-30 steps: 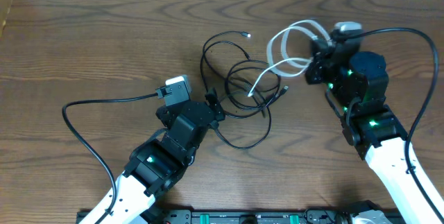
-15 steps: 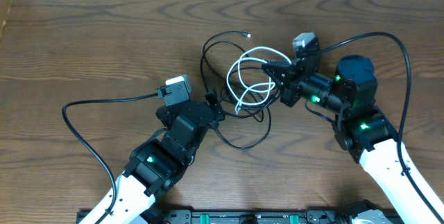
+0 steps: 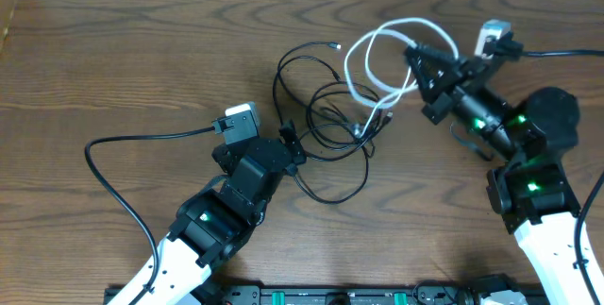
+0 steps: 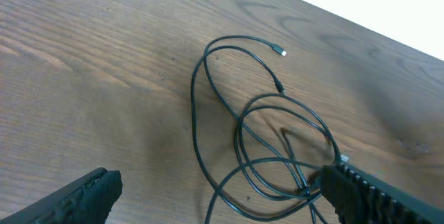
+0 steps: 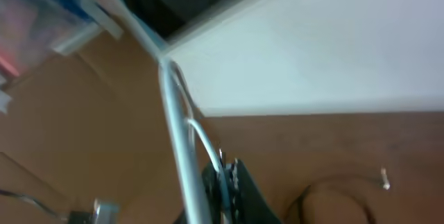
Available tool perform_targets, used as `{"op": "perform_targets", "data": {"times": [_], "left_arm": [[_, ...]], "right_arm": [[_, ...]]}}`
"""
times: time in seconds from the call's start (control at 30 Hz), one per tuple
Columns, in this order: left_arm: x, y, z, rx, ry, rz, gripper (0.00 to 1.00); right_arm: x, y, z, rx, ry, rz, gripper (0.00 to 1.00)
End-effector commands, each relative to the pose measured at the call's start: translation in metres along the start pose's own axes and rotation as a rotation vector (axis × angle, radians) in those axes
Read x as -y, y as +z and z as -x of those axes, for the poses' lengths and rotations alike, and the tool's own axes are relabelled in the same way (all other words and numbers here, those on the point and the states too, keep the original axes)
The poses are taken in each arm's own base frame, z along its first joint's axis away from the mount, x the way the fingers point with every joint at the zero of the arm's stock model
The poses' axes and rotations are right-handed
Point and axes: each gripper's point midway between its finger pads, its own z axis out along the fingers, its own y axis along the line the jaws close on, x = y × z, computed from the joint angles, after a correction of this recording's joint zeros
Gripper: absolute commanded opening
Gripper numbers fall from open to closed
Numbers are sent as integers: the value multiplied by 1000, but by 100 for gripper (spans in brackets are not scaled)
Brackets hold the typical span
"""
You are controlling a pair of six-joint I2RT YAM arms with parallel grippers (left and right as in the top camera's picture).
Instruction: Untangle cables
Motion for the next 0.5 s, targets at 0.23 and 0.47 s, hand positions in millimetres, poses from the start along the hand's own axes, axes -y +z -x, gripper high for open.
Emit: {"op": "perform_targets", "data": {"times": [0.23, 0.47], "left_arm": [[-2, 0, 3, 11, 17, 15, 97], [-2, 0, 3, 11, 17, 15, 97]], "right_arm": [[50, 2, -143, -480, 224, -277, 1], [2, 9, -143, -516, 226, -49, 1]]}}
